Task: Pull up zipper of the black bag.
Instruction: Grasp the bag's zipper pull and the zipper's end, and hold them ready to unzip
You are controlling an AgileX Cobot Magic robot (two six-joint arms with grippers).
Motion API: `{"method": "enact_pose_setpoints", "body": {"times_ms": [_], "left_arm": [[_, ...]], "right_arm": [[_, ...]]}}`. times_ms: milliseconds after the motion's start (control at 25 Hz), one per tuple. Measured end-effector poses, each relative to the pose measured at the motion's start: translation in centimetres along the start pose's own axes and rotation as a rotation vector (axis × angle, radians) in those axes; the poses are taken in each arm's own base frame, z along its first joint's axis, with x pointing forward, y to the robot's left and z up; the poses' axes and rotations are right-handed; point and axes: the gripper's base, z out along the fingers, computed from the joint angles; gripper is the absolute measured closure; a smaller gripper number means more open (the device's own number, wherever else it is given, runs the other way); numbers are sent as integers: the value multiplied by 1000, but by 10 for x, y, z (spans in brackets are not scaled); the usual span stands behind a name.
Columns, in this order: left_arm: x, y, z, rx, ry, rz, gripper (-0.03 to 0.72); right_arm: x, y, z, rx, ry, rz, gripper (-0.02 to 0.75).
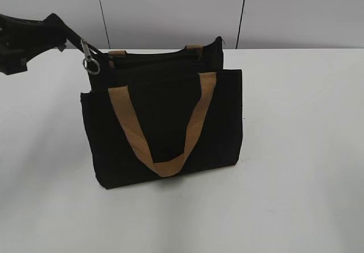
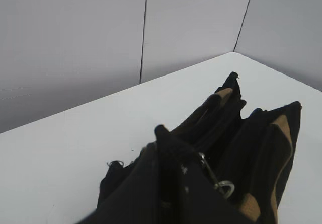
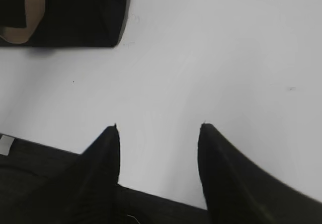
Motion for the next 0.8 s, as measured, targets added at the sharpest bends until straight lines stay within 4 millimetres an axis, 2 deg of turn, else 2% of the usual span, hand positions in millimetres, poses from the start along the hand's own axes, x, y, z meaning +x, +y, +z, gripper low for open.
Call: {"method": "enact_pose_setpoints", "body": {"times_ms": [280,560,800], "left_arm": [[0,0,0,0,0,0,676],[0,0,0,1,-1,0,676],[-1,-1,0,8,-6,0,676]], "right_arm": [[-31,-10,19,10,36,-36,346],[-88,-19,30,12,37,-118,346],[-128,-20,64,-78,64,-162,346]]}}
